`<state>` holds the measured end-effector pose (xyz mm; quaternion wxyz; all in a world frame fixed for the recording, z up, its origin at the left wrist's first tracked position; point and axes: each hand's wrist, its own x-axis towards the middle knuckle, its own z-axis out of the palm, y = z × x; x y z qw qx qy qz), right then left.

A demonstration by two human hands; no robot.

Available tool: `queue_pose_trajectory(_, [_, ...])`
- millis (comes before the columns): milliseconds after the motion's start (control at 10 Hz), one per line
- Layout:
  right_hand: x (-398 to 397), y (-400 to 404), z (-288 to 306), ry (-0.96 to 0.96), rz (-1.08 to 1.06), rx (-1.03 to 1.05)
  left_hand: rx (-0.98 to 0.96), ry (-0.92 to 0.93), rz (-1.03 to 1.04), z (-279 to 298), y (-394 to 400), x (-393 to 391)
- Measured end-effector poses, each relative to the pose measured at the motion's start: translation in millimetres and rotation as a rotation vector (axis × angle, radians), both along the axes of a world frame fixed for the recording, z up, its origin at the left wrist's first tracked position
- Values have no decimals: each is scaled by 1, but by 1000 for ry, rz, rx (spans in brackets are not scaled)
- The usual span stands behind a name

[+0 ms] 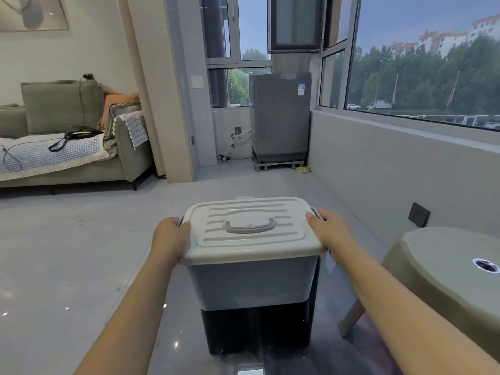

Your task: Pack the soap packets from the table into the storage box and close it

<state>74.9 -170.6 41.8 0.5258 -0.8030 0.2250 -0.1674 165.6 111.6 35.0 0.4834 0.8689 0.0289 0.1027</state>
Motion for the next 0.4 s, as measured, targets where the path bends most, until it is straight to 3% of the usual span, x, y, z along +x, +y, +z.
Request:
queue_pose_trajectory(200, [2,1,2,48,0,-53,14,29,-10,3,-2,-3])
queue_pose_trajectory(300, [0,4,0,68,11,-93,102,34,-3,5,-2,-5])
queue_pose_trajectory(400, [-15,8,1,-32,-81,-159,237,-9,57,12,-5,-16])
